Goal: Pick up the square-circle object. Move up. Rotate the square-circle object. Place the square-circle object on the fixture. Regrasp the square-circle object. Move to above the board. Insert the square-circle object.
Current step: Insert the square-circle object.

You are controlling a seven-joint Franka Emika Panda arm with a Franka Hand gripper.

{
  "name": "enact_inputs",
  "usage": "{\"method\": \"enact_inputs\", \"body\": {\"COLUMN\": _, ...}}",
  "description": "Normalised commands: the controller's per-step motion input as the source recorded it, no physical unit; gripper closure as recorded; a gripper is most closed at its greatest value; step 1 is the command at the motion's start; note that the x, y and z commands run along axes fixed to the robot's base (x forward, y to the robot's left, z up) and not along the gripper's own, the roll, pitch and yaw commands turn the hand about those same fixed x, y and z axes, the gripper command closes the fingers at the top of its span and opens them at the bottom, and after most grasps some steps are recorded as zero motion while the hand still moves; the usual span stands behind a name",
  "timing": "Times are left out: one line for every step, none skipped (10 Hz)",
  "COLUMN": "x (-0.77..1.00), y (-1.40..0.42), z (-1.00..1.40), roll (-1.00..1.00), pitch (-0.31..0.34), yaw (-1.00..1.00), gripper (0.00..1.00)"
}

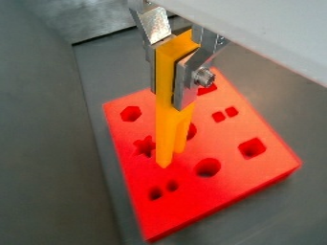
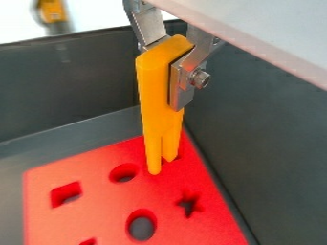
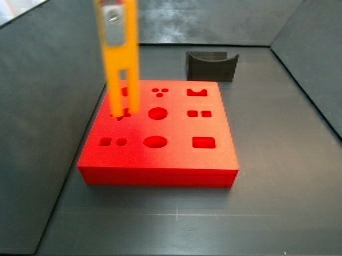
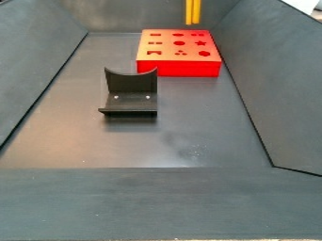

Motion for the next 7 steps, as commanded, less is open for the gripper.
{"method": "enact_inputs", "body": {"x": -0.27, "y": 0.00, "z": -0.31, "roll": 0.04, "pitch": 0.000, "yaw": -0.87, "gripper": 1.00}}
{"method": "enact_inputs", "body": {"x": -0.07, "y": 0.00, "z": -0.29, "roll": 0.00, "pitch": 0.000, "yaw": -1.00, "gripper": 1.00}}
{"method": "enact_inputs", "body": {"x": 0.00, "y": 0.00, "z": -0.30, "roll": 0.00, "pitch": 0.000, "yaw": -1.00, "gripper": 1.00}}
{"method": "enact_inputs", "body": {"x": 0.00, "y": 0.00, "z": -0.32, "roll": 0.00, "pitch": 0.000, "yaw": -1.00, "gripper": 1.00}}
{"method": "enact_inputs", "body": {"x": 0.00, "y": 0.00, "z": -0.33, "roll": -0.02, "pitch": -0.037, "yaw": -1.00, "gripper": 1.00}}
{"method": "enact_inputs", "body": {"x": 0.06, "y": -0.02, "z": -0.15, "roll": -0.04, "pitch": -0.071, "yaw": -0.79, "gripper": 1.00}}
{"method": "enact_inputs", "body": {"x": 0.03, "y": -0.06, "z": -0.12, "roll": 0.00, "pitch": -0.019, "yaw": -0.19, "gripper": 1.00}}
